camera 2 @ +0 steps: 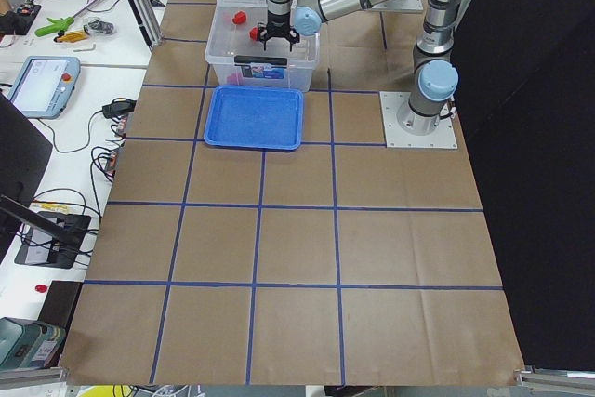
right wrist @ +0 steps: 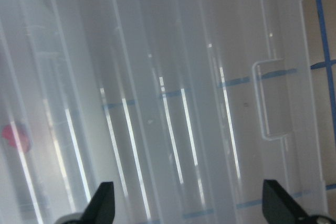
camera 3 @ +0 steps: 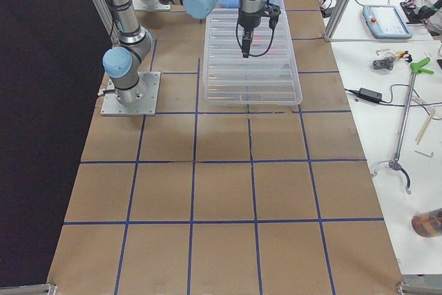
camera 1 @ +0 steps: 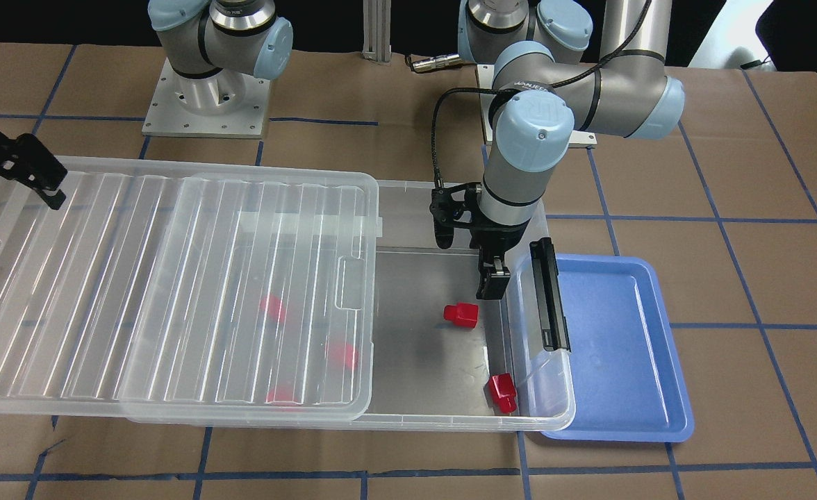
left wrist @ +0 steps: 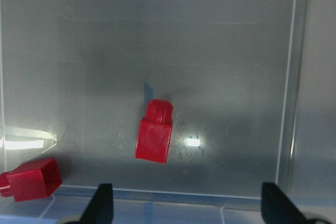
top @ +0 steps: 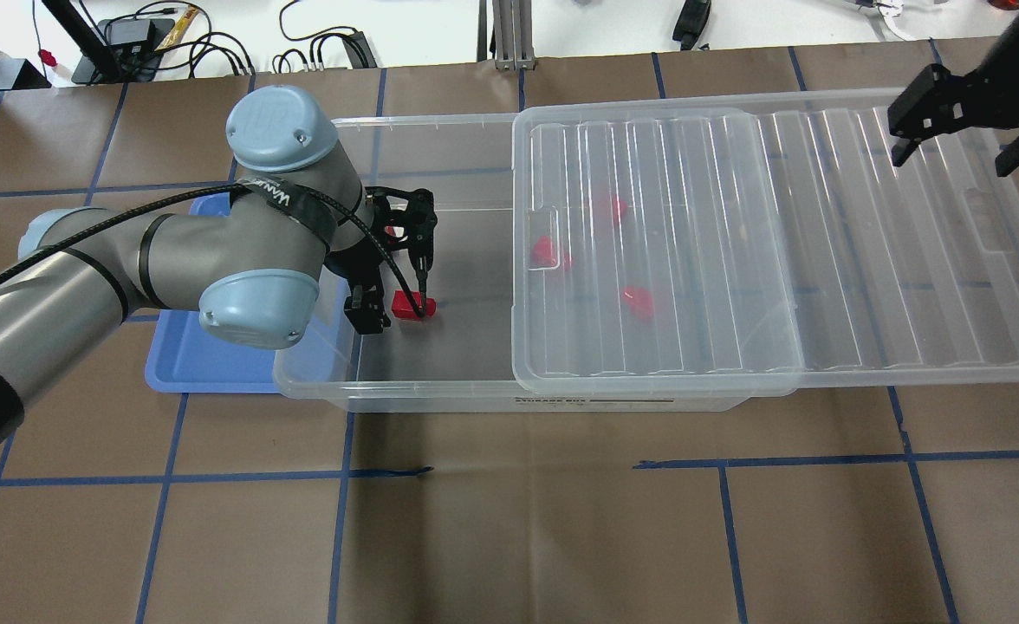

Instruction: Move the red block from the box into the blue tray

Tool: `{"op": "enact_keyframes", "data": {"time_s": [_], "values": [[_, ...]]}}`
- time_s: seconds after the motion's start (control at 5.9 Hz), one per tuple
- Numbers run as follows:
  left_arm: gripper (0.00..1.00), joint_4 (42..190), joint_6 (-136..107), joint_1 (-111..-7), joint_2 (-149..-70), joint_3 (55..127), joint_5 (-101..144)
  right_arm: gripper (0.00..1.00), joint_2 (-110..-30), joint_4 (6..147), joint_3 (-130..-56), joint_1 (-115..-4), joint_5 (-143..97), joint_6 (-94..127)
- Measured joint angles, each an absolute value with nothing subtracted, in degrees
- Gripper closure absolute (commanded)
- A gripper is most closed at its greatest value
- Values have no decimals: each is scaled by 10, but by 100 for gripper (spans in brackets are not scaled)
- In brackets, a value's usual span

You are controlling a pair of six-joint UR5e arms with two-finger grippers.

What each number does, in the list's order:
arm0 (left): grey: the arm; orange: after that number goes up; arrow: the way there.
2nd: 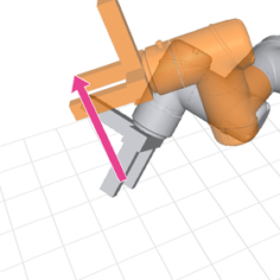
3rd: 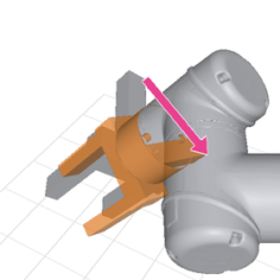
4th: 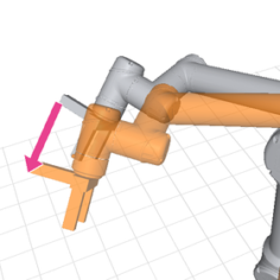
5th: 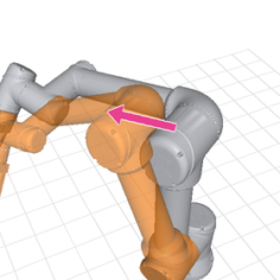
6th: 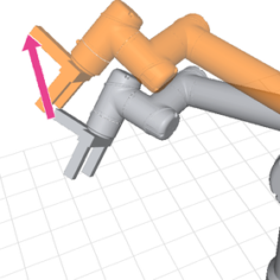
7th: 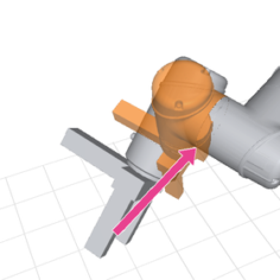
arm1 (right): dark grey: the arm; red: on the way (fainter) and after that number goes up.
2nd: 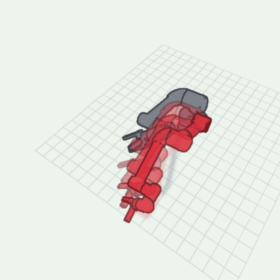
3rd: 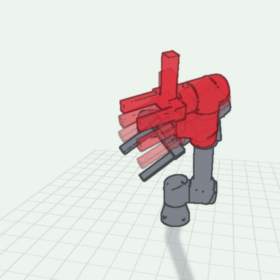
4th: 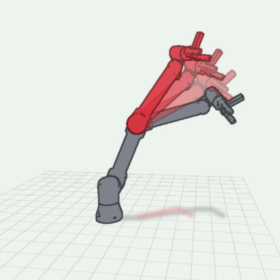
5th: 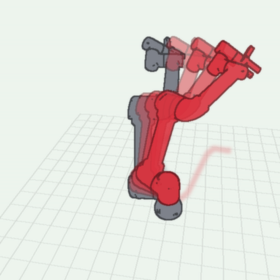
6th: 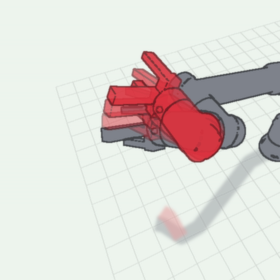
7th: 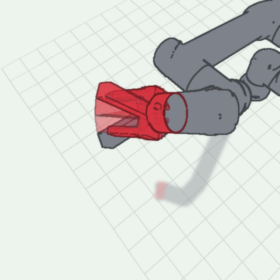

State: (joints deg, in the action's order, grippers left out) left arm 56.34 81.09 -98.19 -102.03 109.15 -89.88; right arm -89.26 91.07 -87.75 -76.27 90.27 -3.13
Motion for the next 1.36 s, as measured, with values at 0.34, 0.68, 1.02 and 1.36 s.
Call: {"op": "enact_keyframes", "data": {"time_s": [0.34, 0.68, 1.02, 1.36], "values": [[2, 522, 810, -990, -1054, 1105, -896, 0, -889, 890, -849, -878, 902, 78], [3, 480, 823, -992, -1093, 1113, -899, 0, -882, 889, -850, -920, 900, 111], [60, 437, 830, -991, -1127, 1114, -901, 0, -879, 889, -853, -924, 883, 110], [94, 430, 831, -991, -1127, 1113, -904, 0, -879, 893, -854, -924, 884, 108]]}}
